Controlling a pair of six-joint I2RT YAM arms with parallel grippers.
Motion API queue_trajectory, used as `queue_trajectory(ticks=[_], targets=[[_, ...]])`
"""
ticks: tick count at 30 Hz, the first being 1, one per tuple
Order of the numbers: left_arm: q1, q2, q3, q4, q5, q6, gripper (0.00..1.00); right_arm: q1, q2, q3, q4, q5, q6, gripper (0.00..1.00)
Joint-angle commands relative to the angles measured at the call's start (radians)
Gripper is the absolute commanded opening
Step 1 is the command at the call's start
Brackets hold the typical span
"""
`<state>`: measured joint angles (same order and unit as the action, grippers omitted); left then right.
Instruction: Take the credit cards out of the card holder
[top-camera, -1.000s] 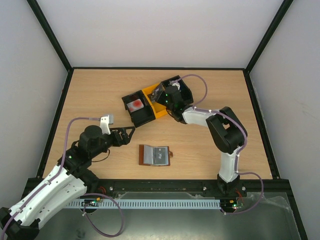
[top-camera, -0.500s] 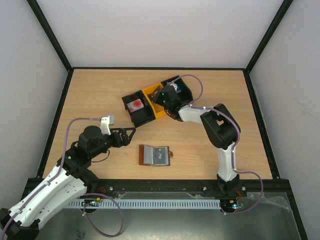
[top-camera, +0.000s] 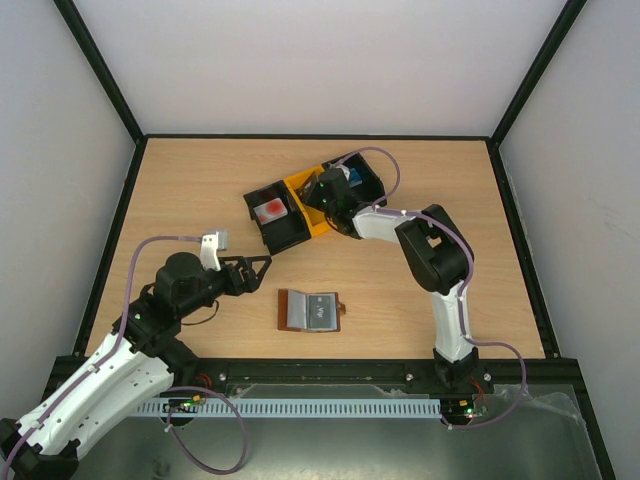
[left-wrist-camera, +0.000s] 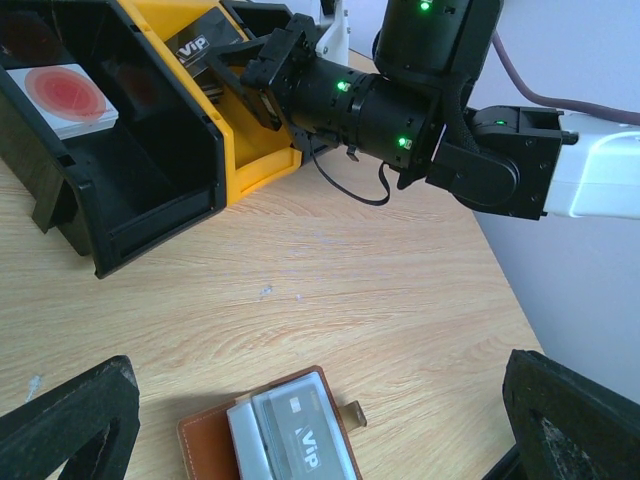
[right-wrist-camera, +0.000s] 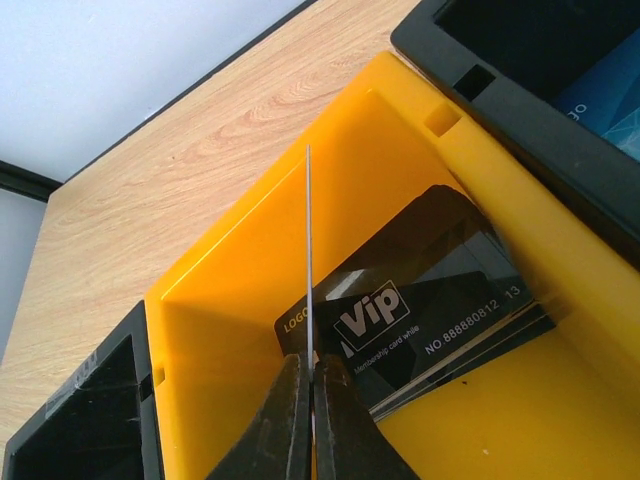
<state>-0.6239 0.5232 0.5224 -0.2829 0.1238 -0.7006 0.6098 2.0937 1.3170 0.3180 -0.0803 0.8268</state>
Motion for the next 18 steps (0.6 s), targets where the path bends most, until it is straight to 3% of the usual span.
queue_trajectory(ticks=[1, 7, 18], targets=[[0.001, -0.004, 0.015, -0.009, 0.0, 0.014, 1.0, -0.002, 0.022, 0.031, -0.033, 0.006, 0.017, 0.02], [0.0, 0.001, 0.028, -0.019, -0.008, 0.022, 1.0, -0.005, 0.053, 0.068, -0.078, -0.017, 0.033, 0.03], [0.001, -0.005, 0.02, -0.012, -0.005, 0.021, 1.0, -0.011, 0.044, 0.091, -0.135, 0.007, 0.04, 0.13]])
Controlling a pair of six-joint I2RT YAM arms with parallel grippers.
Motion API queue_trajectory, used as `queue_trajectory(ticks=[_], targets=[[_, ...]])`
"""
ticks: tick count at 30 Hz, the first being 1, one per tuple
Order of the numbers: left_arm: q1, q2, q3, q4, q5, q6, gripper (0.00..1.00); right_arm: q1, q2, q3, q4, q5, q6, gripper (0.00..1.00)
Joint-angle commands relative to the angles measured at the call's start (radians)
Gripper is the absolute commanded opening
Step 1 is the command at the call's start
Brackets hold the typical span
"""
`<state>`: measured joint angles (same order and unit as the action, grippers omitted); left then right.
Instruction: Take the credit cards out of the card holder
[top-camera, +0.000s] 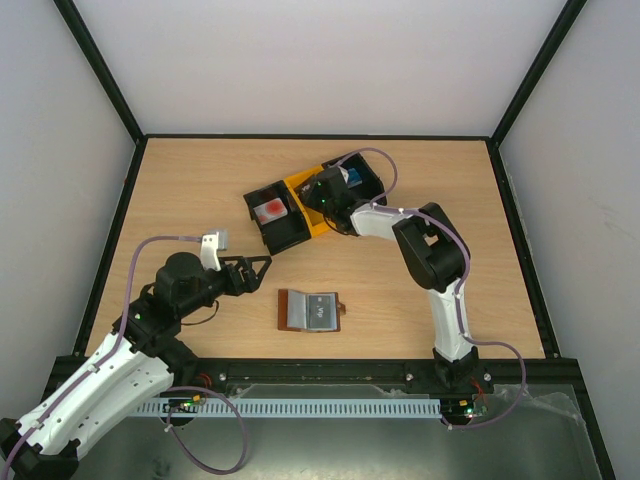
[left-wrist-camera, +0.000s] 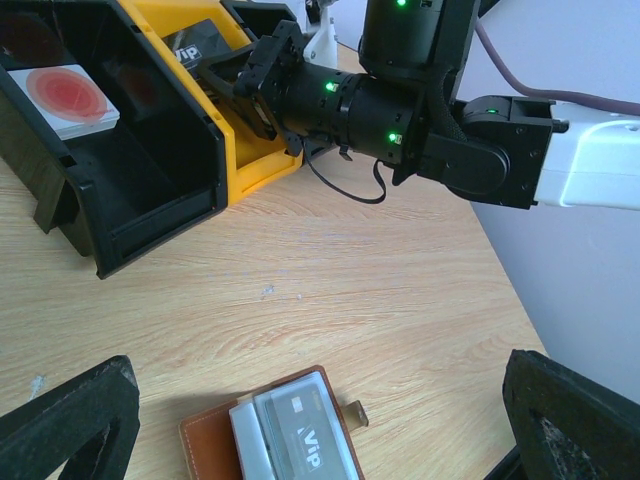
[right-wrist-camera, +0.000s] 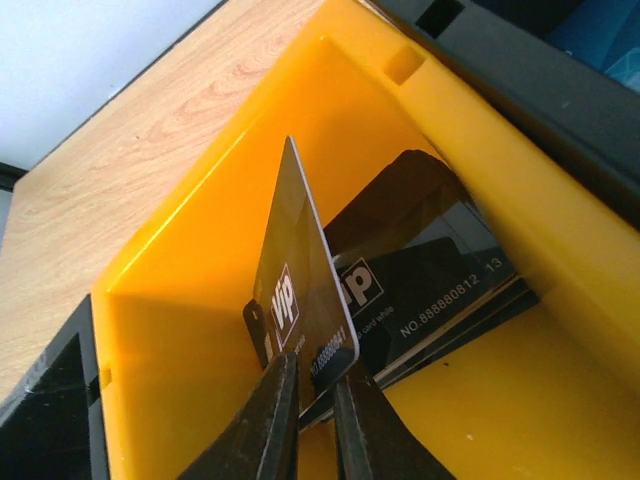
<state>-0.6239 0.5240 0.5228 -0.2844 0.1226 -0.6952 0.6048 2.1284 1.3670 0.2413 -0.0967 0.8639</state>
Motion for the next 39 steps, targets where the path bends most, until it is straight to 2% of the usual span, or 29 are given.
queue_trajectory(ticks=[1, 18, 26, 31, 36, 39], targets=[[0.0, -0.005, 0.018, -0.007, -0.006, 0.015, 1.0, -0.006, 0.012, 0.048, -0.068, 0.028, 0.002, 0.13], [0.001, 0.031, 0.023, -0.032, -0.013, -0.012, 1.0, -0.008, -0.017, 0.068, -0.114, 0.041, -0.014, 0.26], [0.0, 0.047, 0.036, -0.054, 0.004, -0.017, 1.0, -0.008, -0.099, 0.007, -0.099, -0.026, -0.039, 0.26], [0.001, 0.076, 0.032, -0.044, 0.058, -0.004, 1.0, -0.008, -0.195, -0.037, -0.165, -0.02, -0.057, 0.28], [0.001, 0.138, -0.002, 0.001, 0.129, -0.027, 0.95, -0.008, -0.315, -0.13, -0.244, -0.035, -0.088, 0.29], [0.001, 0.192, -0.033, 0.062, 0.206, -0.056, 0.86, -0.008, -0.403, -0.226, -0.255, -0.066, -0.1, 0.29]])
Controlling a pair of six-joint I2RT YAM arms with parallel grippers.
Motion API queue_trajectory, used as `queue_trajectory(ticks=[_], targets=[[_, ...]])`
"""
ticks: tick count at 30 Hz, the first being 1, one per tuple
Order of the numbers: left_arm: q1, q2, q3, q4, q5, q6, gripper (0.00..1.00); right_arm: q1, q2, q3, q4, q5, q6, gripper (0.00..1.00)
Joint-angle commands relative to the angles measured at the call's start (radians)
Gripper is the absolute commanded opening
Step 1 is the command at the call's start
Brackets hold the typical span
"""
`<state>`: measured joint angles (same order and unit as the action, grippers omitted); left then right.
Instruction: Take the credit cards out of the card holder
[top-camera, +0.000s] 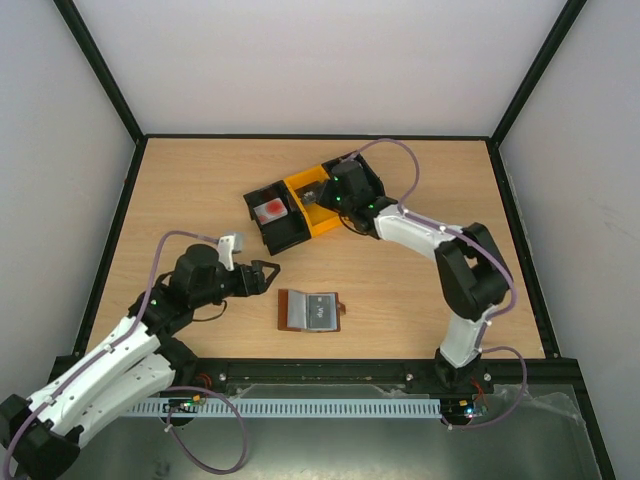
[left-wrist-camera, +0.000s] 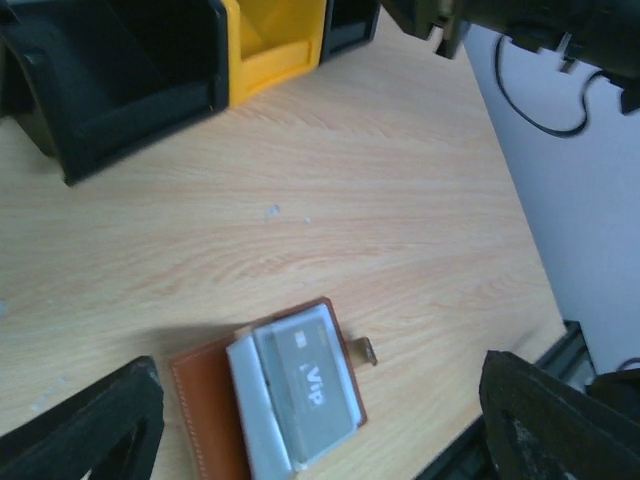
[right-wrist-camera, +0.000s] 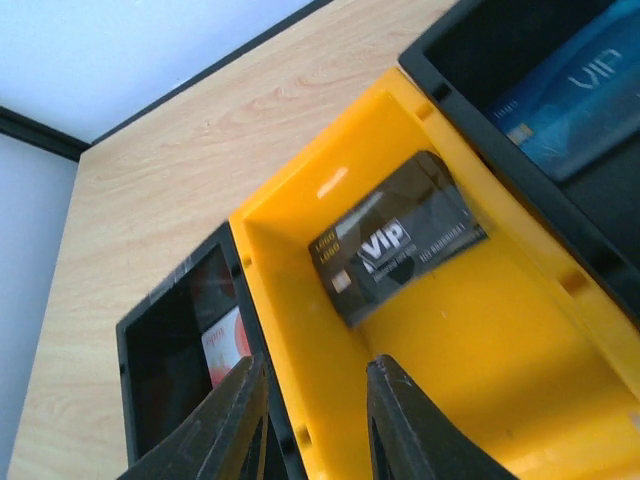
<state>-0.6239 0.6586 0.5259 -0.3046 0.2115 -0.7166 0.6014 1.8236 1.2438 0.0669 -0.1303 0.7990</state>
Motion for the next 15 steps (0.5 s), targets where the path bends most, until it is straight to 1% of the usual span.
queue_trajectory(ticks=[1, 5, 7, 9, 13, 15], targets=[[0.0, 0.077, -0.046, 0.108, 0.142, -0.047, 0.83, -0.005, -0.132, -0.142, -0.082, -0.04, -0.039, 0.29], [-0.015, 0.153, -0.067, 0.203, 0.204, -0.09, 0.76, -0.002, -0.282, -0.306, -0.094, -0.058, -0.038, 0.29], [-0.036, 0.19, -0.068, 0.237, 0.198, -0.097, 0.72, 0.001, -0.353, -0.384, -0.082, -0.097, -0.019, 0.29], [-0.061, 0.23, -0.064, 0.272, 0.184, -0.104, 0.7, 0.008, -0.418, -0.459, -0.074, -0.131, 0.003, 0.29], [-0.116, 0.331, -0.07, 0.366, 0.184, -0.141, 0.64, 0.07, -0.55, -0.605, -0.05, -0.14, 0.051, 0.3], [-0.146, 0.363, -0.076, 0.418, 0.181, -0.162, 0.63, 0.107, -0.61, -0.681, -0.016, -0.138, 0.094, 0.3]])
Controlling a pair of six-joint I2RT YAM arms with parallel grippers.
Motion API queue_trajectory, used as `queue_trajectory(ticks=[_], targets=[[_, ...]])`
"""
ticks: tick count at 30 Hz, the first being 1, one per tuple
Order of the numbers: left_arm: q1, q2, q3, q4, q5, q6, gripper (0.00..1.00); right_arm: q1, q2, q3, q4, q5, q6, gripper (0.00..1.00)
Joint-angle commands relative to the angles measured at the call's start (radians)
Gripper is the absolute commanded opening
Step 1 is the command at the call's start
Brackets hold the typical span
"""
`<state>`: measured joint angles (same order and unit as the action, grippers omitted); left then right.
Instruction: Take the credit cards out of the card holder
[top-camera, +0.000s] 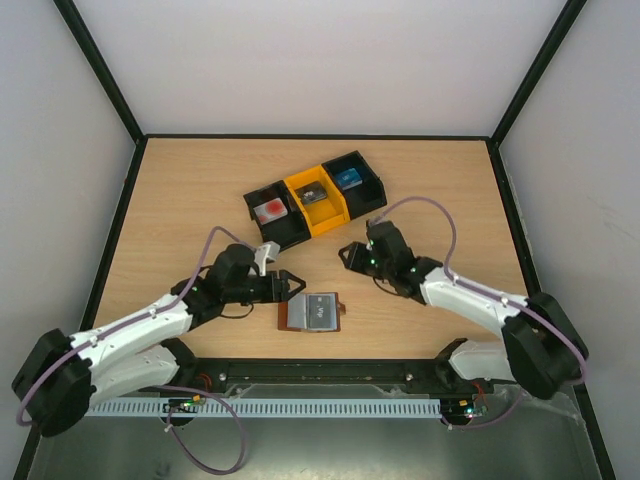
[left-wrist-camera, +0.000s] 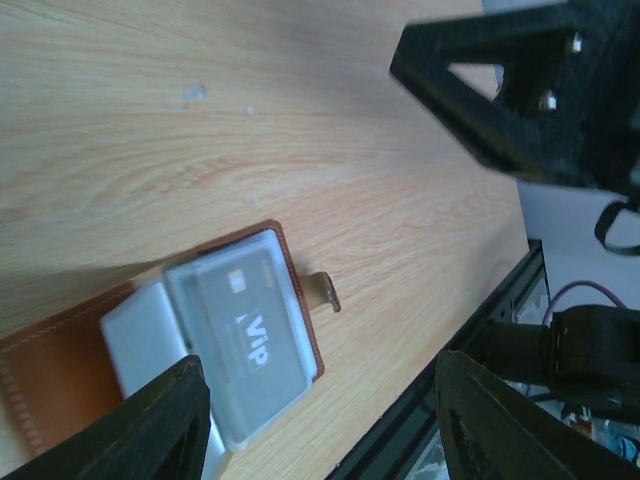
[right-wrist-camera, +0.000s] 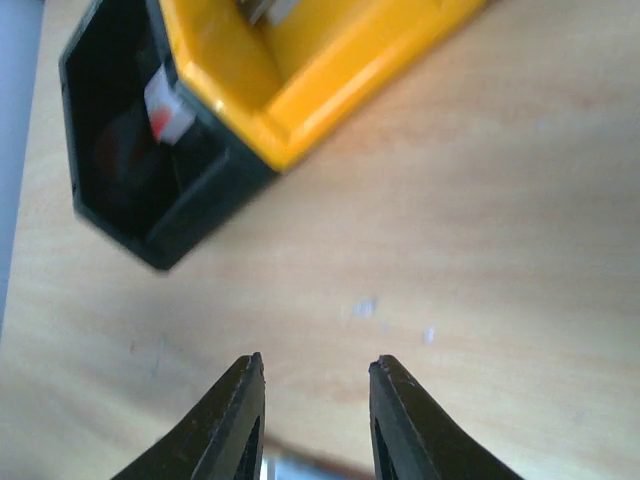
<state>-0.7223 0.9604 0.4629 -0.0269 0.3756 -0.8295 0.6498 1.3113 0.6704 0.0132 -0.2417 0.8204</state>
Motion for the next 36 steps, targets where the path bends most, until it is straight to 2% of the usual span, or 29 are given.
queue_trajectory(ticks=[1, 7, 11, 15, 18, 25, 36], targets=[[-0.063, 0.085, -0.018, 0.166, 0.015, -0.059, 0.62, 0.077, -0.124, -0.14, 0.056, -0.028, 0.099, 0.3], [-0.096, 0.174, -0.113, 0.39, 0.046, -0.125, 0.49, 0.185, -0.228, -0.288, 0.144, 0.002, 0.229, 0.31], [-0.097, 0.235, -0.159, 0.466, 0.048, -0.143, 0.44, 0.254, -0.222, -0.303, 0.157, 0.02, 0.25, 0.33], [-0.101, 0.264, -0.198, 0.496, 0.026, -0.157, 0.43, 0.316, -0.2, -0.303, 0.182, 0.042, 0.274, 0.33], [-0.103, 0.27, -0.222, 0.493, -0.004, -0.167, 0.46, 0.353, -0.186, -0.307, 0.217, 0.063, 0.296, 0.33], [-0.104, 0.276, -0.236, 0.492, -0.028, -0.167, 0.45, 0.392, -0.122, -0.295, 0.256, 0.075, 0.31, 0.33], [-0.107, 0.33, -0.262, 0.527, -0.03, -0.157, 0.45, 0.444, 0.022, -0.251, 0.196, 0.176, 0.275, 0.32]])
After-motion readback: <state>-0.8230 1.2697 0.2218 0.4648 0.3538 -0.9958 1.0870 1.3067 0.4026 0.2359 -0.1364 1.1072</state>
